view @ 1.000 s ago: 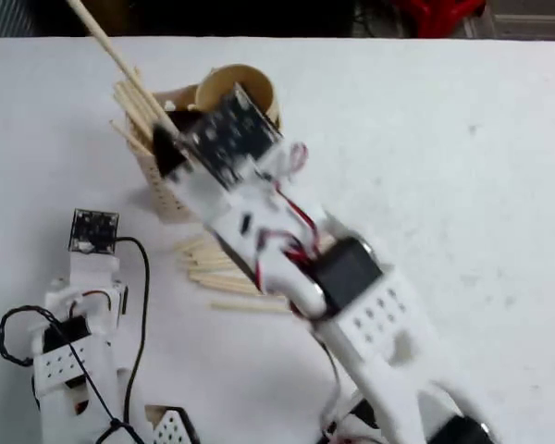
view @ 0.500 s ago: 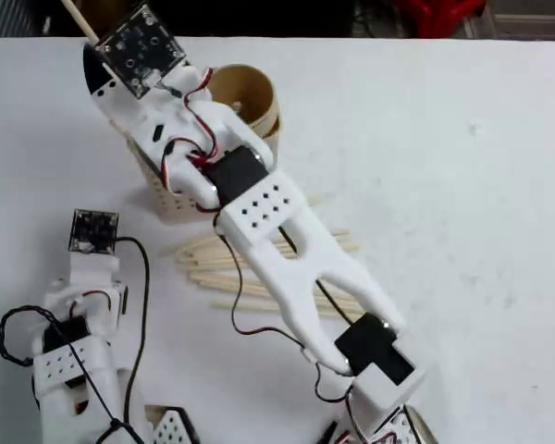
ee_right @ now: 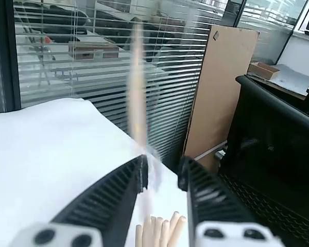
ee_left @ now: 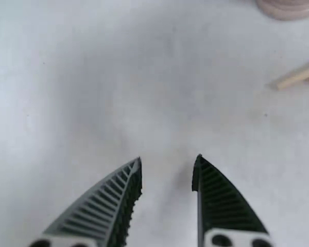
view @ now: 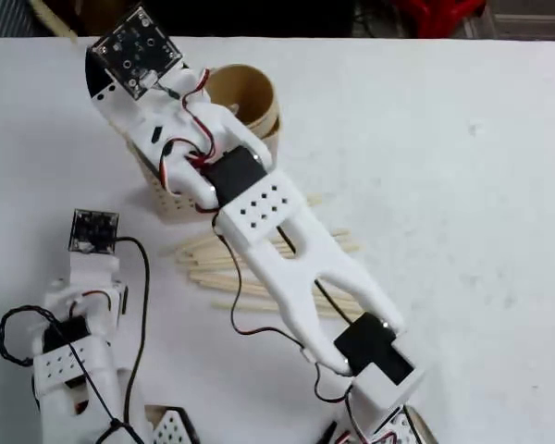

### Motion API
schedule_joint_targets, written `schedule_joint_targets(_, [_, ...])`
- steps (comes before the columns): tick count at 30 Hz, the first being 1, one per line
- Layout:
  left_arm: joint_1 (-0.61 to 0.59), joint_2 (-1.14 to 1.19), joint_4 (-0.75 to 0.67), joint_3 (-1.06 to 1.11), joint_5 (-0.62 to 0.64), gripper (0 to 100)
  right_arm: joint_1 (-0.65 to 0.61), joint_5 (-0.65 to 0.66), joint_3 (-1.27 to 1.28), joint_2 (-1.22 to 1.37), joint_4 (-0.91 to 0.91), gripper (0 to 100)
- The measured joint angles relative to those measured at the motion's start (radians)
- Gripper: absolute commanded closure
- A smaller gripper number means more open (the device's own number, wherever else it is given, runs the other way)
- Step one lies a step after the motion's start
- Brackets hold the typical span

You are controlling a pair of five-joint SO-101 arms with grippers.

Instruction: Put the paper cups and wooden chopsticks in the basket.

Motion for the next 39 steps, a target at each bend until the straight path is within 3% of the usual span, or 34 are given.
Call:
schedule_joint_targets(4, [0.000,0.000,0.000,0.000,0.000,83,0.000,0.000,-0.006,0.000,0.034,88.0])
schedule_joint_targets(8, [0.000,0.000,0.000,0.000,0.000,83,0.000,0.000,-0.006,-0.018,0.176,88.0])
schedule_joint_targets(19, [0.000,0.000,0.000,0.000,0.000,83,0.066,0.005,-0.012,-0.396,1.020,87.9])
schedule_joint_targets(23, [0.000,0.000,0.000,0.000,0.000,83,0.110,0.124,0.008,-0.417,1.243,88.5])
schedule_joint_targets(28, [0.000,0.000,0.000,0.000,0.000,83,0.110,0.310,0.255,-0.431,1.249,96.6])
schedule_joint_targets(34, [0.000,0.000,0.000,0.000,0.000,83,0.120,0.486,0.701,-0.431,1.036,86.5])
schedule_joint_targets(39, [0.000,0.000,0.000,0.000,0.000,83,0.169,0.563,0.928,-0.430,0.822,86.4])
